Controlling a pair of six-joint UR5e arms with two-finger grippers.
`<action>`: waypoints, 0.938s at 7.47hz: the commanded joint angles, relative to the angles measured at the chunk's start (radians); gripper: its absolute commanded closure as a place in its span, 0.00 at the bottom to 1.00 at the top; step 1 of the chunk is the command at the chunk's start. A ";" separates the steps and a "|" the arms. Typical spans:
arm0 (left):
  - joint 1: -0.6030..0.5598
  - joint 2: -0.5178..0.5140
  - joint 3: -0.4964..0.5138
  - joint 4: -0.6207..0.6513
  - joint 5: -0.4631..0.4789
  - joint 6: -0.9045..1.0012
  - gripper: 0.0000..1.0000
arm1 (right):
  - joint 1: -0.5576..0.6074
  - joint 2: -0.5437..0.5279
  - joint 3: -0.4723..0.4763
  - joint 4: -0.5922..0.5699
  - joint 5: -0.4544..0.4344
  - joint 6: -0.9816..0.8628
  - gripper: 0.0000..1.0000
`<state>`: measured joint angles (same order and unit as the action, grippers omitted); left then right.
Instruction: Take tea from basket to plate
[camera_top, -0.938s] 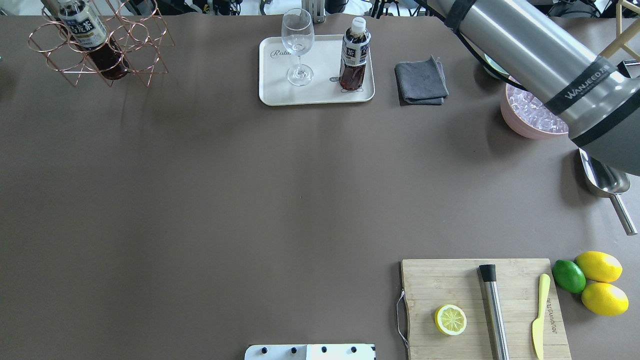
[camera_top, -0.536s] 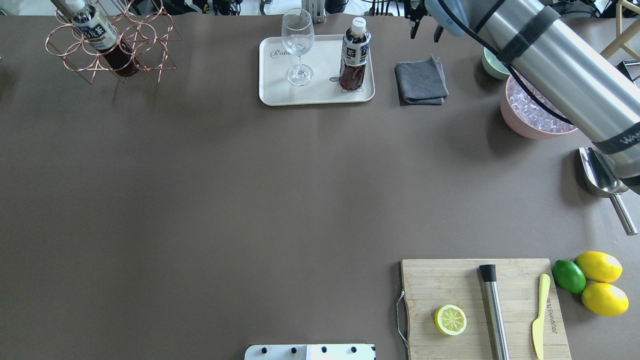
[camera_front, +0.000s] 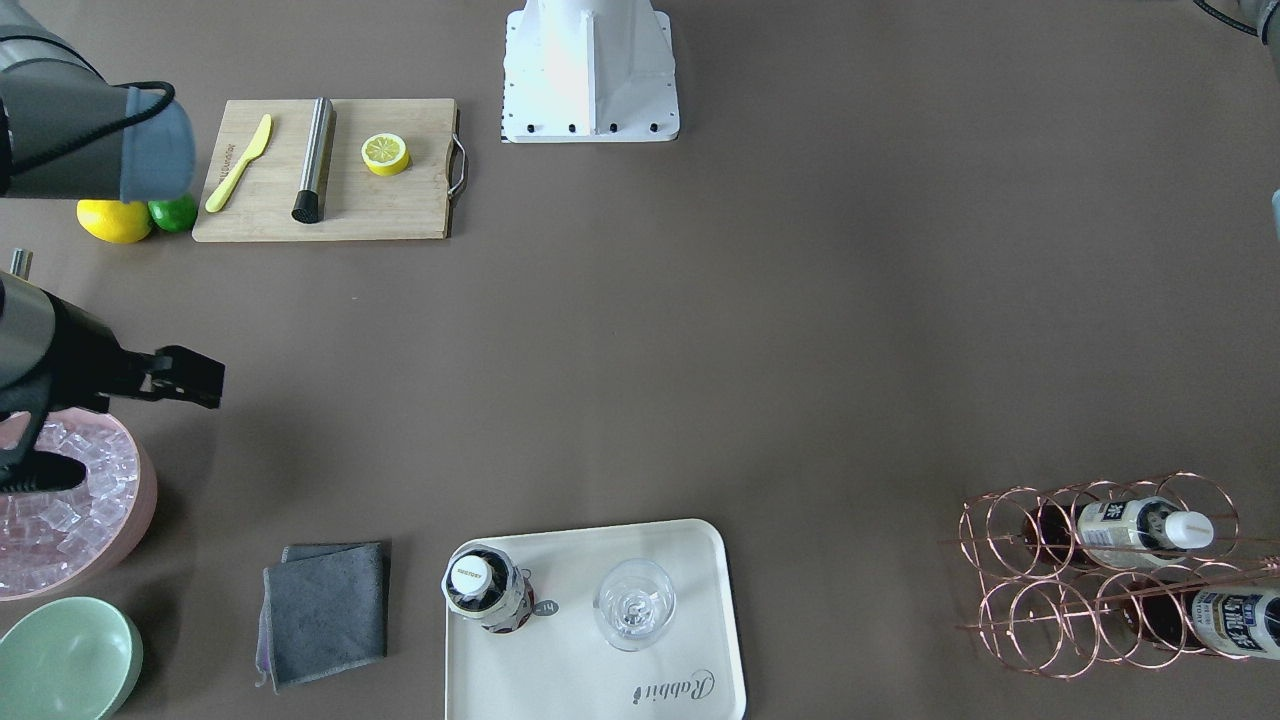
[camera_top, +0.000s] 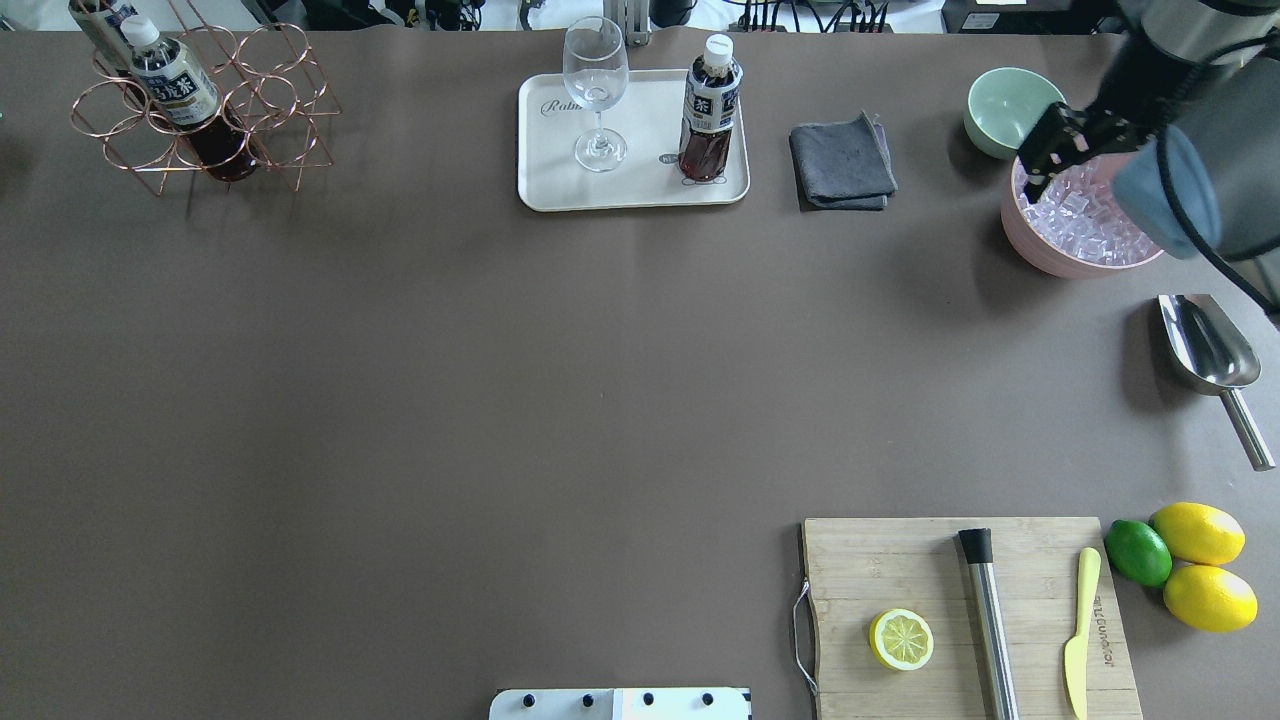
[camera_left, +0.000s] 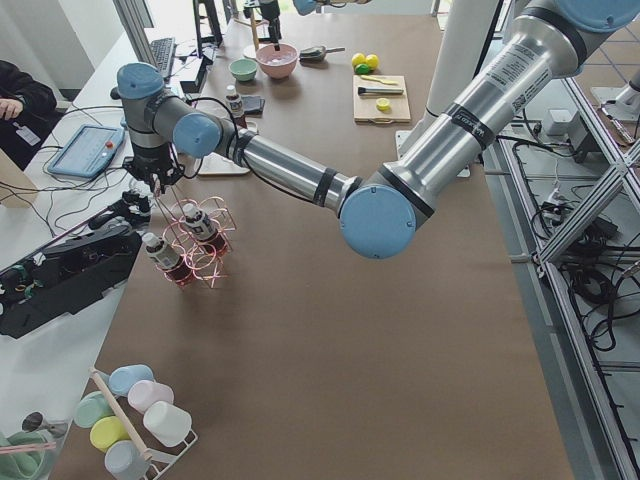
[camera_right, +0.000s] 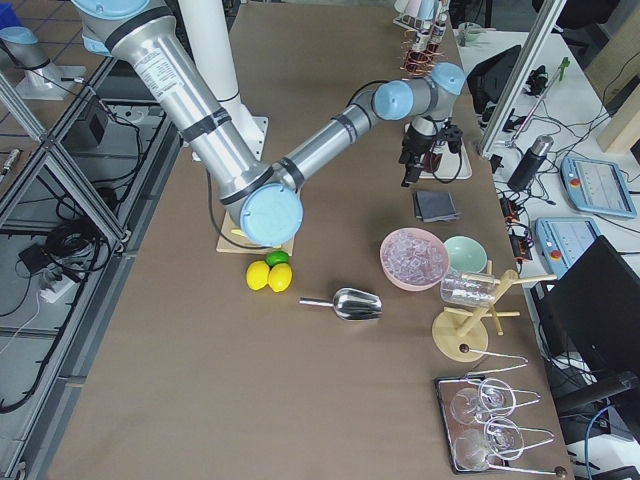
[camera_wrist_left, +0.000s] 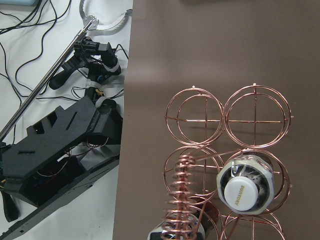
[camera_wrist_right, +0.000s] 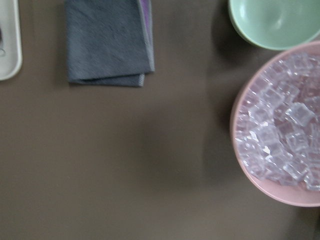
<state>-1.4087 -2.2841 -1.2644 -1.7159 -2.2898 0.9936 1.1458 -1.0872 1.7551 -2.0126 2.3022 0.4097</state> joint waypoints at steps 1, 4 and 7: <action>0.001 0.006 0.013 -0.002 0.004 0.000 1.00 | 0.102 -0.309 0.144 0.002 -0.032 -0.313 0.01; 0.002 0.005 0.019 -0.002 0.004 -0.006 1.00 | 0.317 -0.474 0.034 0.100 -0.061 -0.593 0.01; 0.002 0.006 0.026 -0.013 0.006 -0.006 1.00 | 0.465 -0.482 -0.127 0.216 -0.047 -0.606 0.01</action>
<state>-1.4068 -2.2788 -1.2446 -1.7188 -2.2855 0.9880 1.5328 -1.5580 1.7055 -1.8661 2.2460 -0.1802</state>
